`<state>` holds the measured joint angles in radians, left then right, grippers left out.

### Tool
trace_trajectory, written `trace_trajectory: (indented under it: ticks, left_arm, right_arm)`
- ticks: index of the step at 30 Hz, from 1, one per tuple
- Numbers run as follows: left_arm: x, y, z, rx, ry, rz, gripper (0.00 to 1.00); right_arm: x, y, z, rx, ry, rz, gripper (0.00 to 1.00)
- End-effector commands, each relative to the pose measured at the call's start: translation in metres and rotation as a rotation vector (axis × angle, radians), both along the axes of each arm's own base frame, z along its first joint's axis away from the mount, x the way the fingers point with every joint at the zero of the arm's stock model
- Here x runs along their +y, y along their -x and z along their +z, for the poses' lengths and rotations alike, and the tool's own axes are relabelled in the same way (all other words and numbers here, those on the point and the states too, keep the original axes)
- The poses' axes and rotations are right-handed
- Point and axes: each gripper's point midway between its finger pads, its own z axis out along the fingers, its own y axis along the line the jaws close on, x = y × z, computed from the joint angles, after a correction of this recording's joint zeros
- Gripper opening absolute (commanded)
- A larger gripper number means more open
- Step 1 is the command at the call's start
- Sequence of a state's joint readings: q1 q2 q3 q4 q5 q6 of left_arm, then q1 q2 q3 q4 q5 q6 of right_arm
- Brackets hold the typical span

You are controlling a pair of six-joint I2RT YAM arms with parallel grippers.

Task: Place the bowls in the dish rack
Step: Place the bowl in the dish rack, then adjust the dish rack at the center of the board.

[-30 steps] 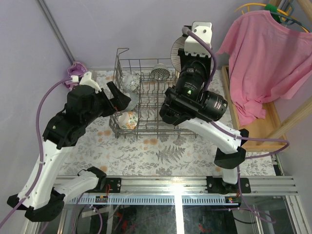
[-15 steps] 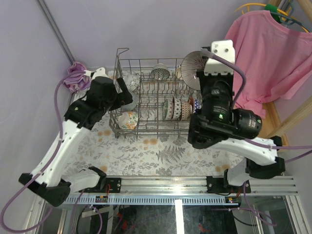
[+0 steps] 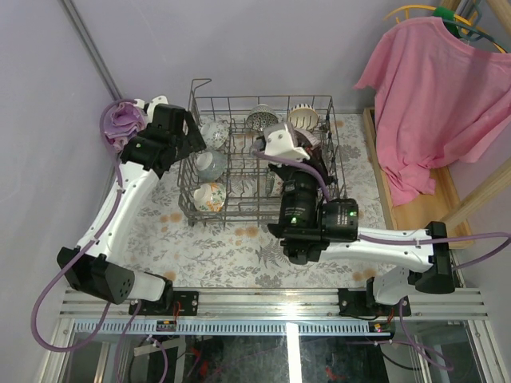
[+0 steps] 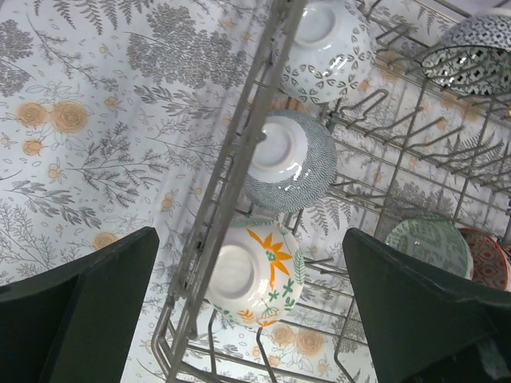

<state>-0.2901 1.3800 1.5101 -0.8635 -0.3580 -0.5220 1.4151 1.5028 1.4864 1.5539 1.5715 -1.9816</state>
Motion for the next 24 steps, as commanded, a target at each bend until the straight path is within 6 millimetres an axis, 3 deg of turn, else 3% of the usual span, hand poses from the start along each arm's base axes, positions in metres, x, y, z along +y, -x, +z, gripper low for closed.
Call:
trace_trajectory:
  ticks: [1, 5, 7, 8, 9, 11, 12, 15, 19, 24]
  left_arm:
    - [0.004, -0.014, 0.021, -0.084, 0.012, 0.001, 1.0]
    - [0.004, -0.013, 0.017, -0.076, 0.018, -0.004, 1.0]
    - [0.001, -0.011, 0.017, -0.082, 0.033, -0.016, 1.0]
    - [0.0, -0.011, 0.017, -0.085, 0.037, -0.019, 1.0]
    - [0.001, -0.01, 0.017, -0.085, 0.036, -0.018, 1.0]
    - [0.002, -0.009, 0.018, -0.085, 0.031, -0.015, 1.0]
    - [0.003, -0.008, 0.019, -0.085, 0.031, -0.014, 1.0]
    - [0.003, -0.007, 0.022, -0.093, 0.03, -0.014, 1.0]
    - [0.006, -0.005, 0.027, -0.099, 0.026, -0.01, 1.0]
    - [0.004, -0.008, 0.016, -0.067, 0.02, -0.026, 1.0]
  right_arm:
    - [-0.019, 0.008, -0.001, -0.034, -0.284, 0.022, 0.0]
    - [-0.033, 0.018, 0.019, -0.119, -0.364, 0.106, 0.0]
    - [-0.021, 0.024, 0.028, -0.158, -0.414, 0.263, 0.0]
    - [-0.002, 0.03, 0.034, -0.129, -0.489, 0.451, 0.0]
    - [0.005, 0.035, 0.024, -0.056, -0.54, 0.578, 0.0]
    - [-0.006, 0.026, 0.027, -0.072, -0.549, 0.532, 0.01]
    - [-0.002, 0.024, 0.019, -0.041, -0.502, 0.502, 0.01]
    - [0.023, 0.023, 0.006, -0.013, -0.423, 0.541, 0.01]
    - [0.041, 0.014, -0.004, 0.02, -0.351, 0.513, 0.01]
    - [0.055, -0.03, -0.041, 0.203, -0.297, 0.462, 0.01]
